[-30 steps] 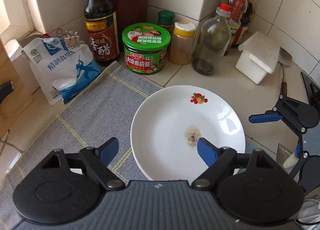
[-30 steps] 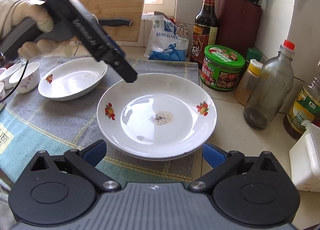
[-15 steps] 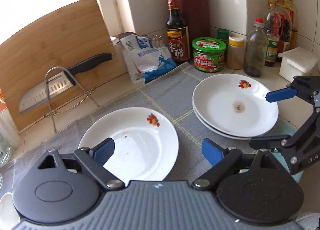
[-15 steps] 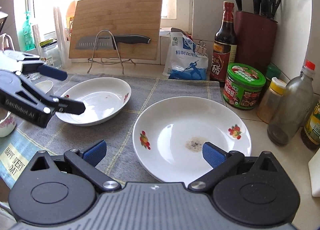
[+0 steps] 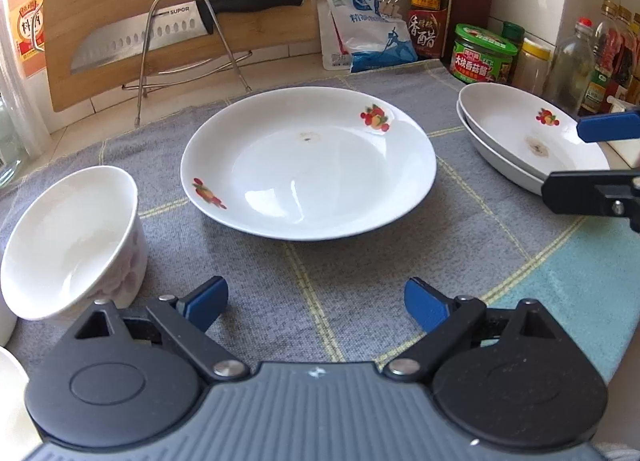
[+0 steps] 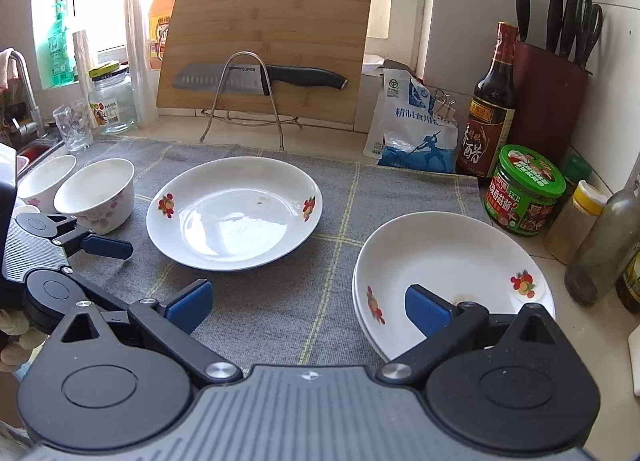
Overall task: Organize plates and bowls
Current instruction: 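Move the right tool toward the fruit-print plate on the towel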
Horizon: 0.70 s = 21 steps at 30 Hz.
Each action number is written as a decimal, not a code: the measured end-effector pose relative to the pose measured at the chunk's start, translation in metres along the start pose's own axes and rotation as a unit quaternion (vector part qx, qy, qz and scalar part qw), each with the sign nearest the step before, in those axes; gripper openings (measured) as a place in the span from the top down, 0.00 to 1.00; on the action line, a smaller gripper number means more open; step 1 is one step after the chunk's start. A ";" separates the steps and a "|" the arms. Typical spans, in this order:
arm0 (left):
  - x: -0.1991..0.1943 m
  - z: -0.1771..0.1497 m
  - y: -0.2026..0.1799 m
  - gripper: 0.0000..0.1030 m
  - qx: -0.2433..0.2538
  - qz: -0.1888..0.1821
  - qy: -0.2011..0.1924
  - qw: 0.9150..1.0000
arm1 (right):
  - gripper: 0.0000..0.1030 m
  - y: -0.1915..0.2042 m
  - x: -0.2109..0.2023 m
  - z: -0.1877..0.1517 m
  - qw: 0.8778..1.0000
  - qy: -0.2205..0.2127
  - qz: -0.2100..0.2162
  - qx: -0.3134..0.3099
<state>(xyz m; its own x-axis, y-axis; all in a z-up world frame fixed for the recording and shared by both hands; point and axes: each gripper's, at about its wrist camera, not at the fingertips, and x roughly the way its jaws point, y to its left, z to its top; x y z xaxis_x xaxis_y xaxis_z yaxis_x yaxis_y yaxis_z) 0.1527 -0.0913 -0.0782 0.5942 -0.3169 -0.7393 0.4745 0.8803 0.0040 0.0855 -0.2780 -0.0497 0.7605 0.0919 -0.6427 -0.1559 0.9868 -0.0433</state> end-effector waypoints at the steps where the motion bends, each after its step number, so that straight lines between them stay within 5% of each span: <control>1: 0.004 -0.001 0.000 0.07 -0.003 -0.001 -0.001 1.000 | 0.00 0.003 0.002 -0.001 1.000 0.007 -0.004 0.001; 21: 0.031 0.018 -0.004 0.00 -0.027 0.022 -0.026 0.999 | 0.00 -0.013 0.098 0.074 0.988 0.078 0.123 -0.049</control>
<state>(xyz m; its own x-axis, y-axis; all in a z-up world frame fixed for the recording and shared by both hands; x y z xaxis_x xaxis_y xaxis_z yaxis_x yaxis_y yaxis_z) 0.1813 -0.1117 -0.0891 0.6470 -0.2944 -0.7033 0.4131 0.9107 -0.0012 0.2083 -0.2717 -0.0556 0.5871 0.2985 -0.7525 -0.3903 0.9187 0.0600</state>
